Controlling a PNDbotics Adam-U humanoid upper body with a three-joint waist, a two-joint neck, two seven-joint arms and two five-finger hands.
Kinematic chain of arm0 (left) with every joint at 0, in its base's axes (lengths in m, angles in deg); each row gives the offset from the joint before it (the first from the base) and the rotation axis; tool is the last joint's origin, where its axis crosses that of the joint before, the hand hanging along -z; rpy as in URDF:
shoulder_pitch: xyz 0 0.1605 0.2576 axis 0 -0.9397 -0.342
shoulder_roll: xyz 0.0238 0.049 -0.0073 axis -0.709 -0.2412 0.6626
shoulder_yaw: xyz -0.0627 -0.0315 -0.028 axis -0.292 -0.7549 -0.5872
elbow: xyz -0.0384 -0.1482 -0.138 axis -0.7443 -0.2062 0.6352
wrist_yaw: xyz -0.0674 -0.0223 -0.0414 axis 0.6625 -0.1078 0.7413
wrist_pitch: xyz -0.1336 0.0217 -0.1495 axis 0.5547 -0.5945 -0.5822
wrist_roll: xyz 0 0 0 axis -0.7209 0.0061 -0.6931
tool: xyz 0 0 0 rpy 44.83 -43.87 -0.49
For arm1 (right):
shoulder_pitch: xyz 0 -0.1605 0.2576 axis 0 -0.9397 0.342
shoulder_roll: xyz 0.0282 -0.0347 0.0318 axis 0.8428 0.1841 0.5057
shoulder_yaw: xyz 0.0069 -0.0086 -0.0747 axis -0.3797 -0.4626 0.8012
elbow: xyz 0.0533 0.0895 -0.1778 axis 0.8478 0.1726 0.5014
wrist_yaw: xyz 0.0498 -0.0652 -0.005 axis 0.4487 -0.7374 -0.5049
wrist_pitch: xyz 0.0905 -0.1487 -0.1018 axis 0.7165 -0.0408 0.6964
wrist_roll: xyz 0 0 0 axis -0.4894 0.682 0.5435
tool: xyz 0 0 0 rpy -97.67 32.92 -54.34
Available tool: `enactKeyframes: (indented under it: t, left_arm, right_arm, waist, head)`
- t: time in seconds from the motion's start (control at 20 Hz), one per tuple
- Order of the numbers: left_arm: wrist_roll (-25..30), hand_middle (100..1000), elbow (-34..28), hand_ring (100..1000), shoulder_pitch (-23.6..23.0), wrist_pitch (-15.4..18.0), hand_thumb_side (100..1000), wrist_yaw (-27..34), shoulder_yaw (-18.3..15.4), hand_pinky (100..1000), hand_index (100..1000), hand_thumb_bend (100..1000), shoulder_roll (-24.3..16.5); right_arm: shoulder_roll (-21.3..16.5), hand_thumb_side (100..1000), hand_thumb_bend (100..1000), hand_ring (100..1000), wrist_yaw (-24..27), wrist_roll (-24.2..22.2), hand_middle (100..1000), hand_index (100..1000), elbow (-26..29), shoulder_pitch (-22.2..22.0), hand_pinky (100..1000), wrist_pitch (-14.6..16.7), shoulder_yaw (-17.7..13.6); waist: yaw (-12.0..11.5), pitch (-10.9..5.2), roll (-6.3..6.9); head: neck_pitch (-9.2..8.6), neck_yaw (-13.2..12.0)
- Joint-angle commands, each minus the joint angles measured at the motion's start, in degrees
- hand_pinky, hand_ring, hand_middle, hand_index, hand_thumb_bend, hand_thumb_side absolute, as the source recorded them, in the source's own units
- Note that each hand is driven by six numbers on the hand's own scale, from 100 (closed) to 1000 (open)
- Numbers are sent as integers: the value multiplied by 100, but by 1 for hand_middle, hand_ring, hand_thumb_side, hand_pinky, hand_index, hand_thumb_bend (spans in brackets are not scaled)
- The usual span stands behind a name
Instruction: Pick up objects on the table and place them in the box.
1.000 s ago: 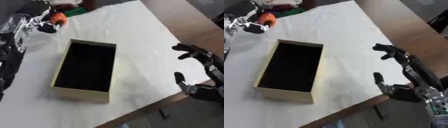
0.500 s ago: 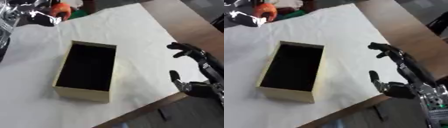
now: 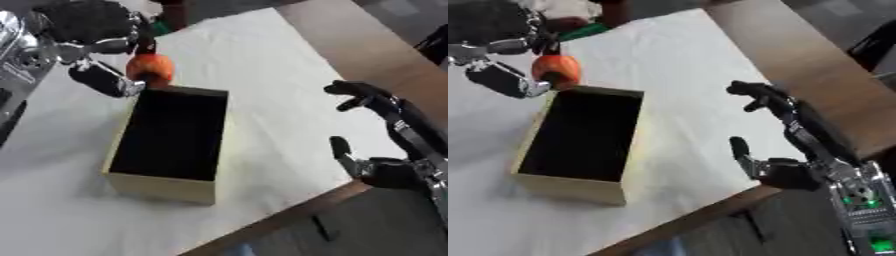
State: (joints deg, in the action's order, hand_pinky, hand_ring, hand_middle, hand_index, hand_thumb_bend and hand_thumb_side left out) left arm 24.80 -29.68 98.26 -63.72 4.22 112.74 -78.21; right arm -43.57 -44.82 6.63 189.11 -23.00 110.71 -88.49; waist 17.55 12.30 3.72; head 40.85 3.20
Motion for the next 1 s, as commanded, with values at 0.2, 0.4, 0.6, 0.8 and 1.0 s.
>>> enactKeyframes:
  t: [0.2,0.4,0.6,0.8,1.0]
  left_arm:
    - [249,497,559,525,-23,321,321,-102,259,647,601,100,317]
    - [540,595,845,615,-101,521,287,-213,370,698,698,100,426]
    - [787,748,720,757,-119,691,360,-456,332,779,842,512,376]
    - [571,841,215,843,-101,638,469,-698,83,856,945,747,187]
    - [203,836,-492,835,-113,425,527,-702,-207,852,948,735,-58]
  right_arm:
    - [-127,297,100,899,71,-11,863,1000,86,64,713,12,7]
    - [-118,294,100,898,78,-9,862,1000,87,65,711,0,6]
    - [-113,293,100,898,80,-4,862,1000,86,61,711,-12,-1]
    - [-111,291,100,898,77,2,862,1000,85,41,711,-21,-3]
    - [-114,292,100,898,71,11,862,1000,83,21,711,-29,-10]
  waist:
    - [34,-103,-52]
    - [46,-96,-51]
    - [33,-100,-57]
    - [-3,-118,-73]
    - [-37,-131,-91]
  head:
    - [18,14]
    - [19,14]
    - [15,21]
    - [22,20]
    - [42,33]
